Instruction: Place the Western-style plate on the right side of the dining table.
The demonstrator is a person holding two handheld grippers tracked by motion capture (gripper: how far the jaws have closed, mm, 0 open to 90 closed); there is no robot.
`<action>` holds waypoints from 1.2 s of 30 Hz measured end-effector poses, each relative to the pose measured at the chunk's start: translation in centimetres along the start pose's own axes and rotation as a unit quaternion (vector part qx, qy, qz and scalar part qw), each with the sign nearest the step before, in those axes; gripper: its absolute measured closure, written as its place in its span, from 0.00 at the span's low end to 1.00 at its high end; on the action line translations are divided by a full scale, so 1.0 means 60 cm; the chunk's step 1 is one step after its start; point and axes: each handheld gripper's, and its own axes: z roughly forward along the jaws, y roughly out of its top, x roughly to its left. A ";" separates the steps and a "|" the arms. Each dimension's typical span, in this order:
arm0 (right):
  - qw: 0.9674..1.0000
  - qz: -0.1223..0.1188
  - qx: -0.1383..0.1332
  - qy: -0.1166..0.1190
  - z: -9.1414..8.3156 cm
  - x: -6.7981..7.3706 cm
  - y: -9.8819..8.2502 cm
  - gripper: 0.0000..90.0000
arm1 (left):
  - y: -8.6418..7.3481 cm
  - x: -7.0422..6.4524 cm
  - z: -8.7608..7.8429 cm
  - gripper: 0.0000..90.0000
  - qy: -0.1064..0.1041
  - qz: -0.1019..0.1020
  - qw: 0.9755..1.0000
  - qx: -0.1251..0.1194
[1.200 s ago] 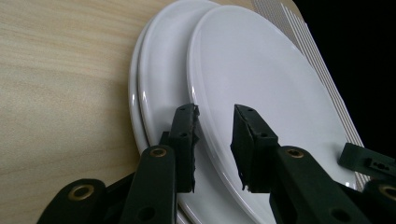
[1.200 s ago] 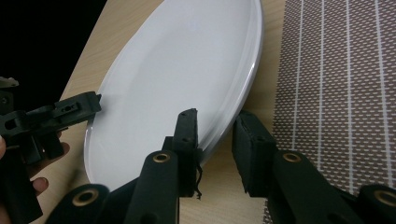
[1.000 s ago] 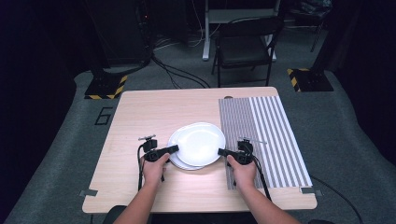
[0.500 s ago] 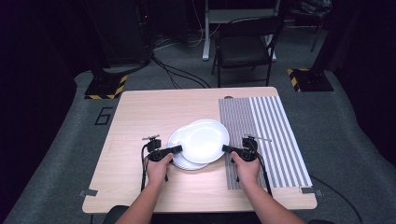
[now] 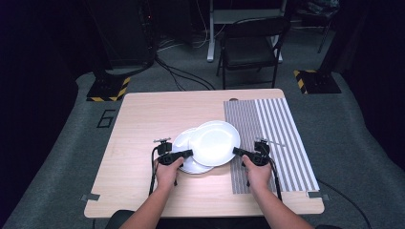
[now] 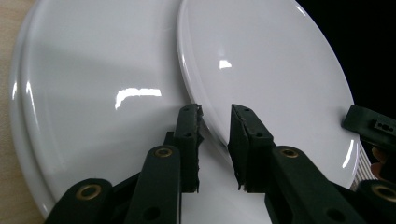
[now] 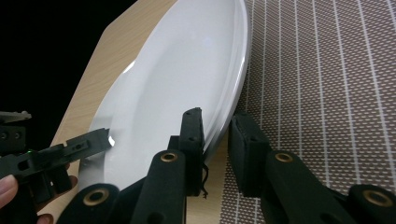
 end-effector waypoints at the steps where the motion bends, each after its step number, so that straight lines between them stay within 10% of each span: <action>1: 1.000 0.001 -0.001 -0.001 0.000 -0.002 -0.001 0.84 | 0.000 -0.002 0.001 0.79 -0.003 -0.001 1.000 0.001; 12: 0.998 0.062 0.002 0.014 0.001 -0.018 -0.010 0.85 | 0.003 -0.015 0.004 0.79 -0.014 -0.016 1.000 0.001; 36: 0.997 0.073 -0.014 0.016 -0.001 -0.022 -0.020 0.84 | -0.003 -0.032 0.013 0.82 -0.004 -0.026 0.998 -0.051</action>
